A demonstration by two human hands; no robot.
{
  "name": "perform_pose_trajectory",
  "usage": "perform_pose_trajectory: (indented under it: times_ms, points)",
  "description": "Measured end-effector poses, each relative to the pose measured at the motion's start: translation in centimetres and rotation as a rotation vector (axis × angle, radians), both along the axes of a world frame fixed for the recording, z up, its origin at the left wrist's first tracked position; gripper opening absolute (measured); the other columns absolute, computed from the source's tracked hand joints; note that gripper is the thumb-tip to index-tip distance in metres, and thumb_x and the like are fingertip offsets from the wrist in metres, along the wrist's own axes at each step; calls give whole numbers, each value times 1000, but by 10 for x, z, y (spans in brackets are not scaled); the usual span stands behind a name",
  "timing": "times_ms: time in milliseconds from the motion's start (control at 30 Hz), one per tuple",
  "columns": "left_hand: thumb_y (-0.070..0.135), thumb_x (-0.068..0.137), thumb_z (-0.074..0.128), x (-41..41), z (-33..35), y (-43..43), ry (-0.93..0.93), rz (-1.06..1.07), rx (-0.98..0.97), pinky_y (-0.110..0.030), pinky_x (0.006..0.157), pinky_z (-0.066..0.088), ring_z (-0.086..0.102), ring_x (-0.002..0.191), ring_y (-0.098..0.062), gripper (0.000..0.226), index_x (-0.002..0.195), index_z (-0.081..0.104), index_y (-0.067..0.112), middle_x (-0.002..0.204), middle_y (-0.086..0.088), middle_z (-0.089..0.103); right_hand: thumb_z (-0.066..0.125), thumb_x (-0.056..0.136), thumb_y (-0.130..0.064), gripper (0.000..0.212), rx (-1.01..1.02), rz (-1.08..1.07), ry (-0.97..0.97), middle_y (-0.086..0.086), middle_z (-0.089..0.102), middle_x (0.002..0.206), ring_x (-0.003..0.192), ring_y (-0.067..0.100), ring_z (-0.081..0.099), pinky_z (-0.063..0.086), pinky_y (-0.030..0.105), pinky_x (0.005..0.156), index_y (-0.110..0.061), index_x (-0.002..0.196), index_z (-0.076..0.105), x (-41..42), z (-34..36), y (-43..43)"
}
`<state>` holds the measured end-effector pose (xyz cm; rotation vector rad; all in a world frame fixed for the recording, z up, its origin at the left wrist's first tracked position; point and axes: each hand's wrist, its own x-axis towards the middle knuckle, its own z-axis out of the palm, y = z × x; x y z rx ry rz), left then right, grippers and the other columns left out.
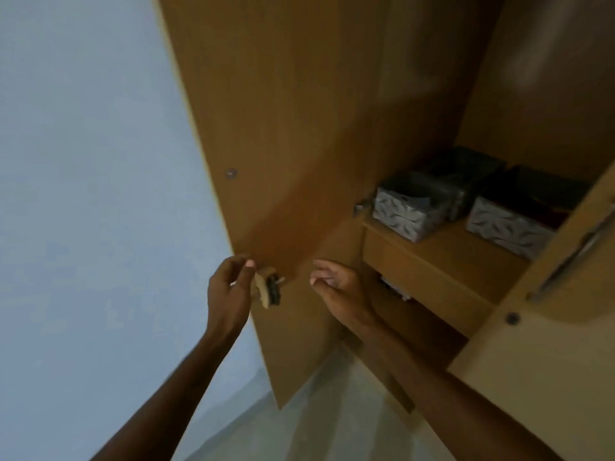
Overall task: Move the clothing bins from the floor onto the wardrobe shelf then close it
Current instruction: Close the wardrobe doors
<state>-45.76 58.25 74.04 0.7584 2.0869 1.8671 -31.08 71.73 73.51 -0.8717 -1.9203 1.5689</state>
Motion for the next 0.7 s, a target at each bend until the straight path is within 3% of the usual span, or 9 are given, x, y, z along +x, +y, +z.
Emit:
perform_pose_trajectory:
  times_ms: [133,233,333,500,633,700]
  points:
    - [32,97,52,-45,41,-18,84,48,39,-29,93,46,58,110,-11,34,128,55,18,124,4,60,63,88,-17,39,54,24,41,-2,70,108,98,6,65,52,17,84,-16,127,59,-56,26,-28]
    - [42,99,44,-62,57,-8,34,-115,-10,-37,100,44,55,117,-14,42,134,50,20,131,4,56,63,89,-22,38,113,-7,41,-5,69,110,100,5,64,51,14,82,-20,127,59,-76,41,-39]
    - [47,99,37,-63,61,-5,23,-229,5,-41,101,45,58,112,-13,38,124,55,25,124,5,61,62,90,-24,36,167,-73,29,-8,67,113,101,5,62,47,9,75,-23,126,59,-82,50,-48]
    - [43,101,30,-54,61,-13,14,-320,52,-33,86,50,62,99,-9,35,108,61,27,106,7,66,63,90,-23,30,213,-190,34,-10,66,109,102,6,62,49,12,76,-22,120,63,-70,49,-61]
    - [29,101,41,-43,58,-8,35,-487,84,-18,70,52,68,83,-13,34,92,70,14,90,-2,72,69,82,-42,28,262,-343,73,-14,65,100,94,5,62,55,25,77,-30,105,61,-48,44,-72]
    - [25,98,50,-38,56,2,70,-524,81,-24,72,54,68,82,-17,24,90,69,11,86,-6,71,72,75,-52,36,334,-429,54,-13,63,97,91,6,60,54,27,74,-32,101,57,-35,45,-77]
